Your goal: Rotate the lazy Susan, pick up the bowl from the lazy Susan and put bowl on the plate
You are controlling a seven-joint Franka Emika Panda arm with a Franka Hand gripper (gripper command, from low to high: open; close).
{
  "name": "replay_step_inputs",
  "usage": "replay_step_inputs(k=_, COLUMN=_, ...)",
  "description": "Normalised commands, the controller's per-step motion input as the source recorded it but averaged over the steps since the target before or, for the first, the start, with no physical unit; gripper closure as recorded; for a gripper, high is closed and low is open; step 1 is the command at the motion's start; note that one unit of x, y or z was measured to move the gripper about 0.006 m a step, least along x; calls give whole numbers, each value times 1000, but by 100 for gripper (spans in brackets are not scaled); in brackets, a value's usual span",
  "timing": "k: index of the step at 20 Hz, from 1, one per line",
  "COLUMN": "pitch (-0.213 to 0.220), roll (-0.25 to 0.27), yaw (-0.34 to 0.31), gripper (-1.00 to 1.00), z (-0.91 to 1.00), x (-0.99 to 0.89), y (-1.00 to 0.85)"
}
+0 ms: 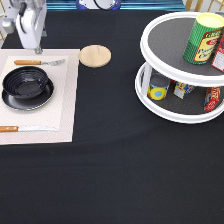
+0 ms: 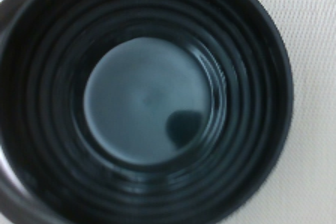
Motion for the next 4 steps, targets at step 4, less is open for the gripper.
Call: replay_step_inputs(k=4, pitch=0, roll=0, yaw=0, gripper=-100, z=0, x=0, y=0)
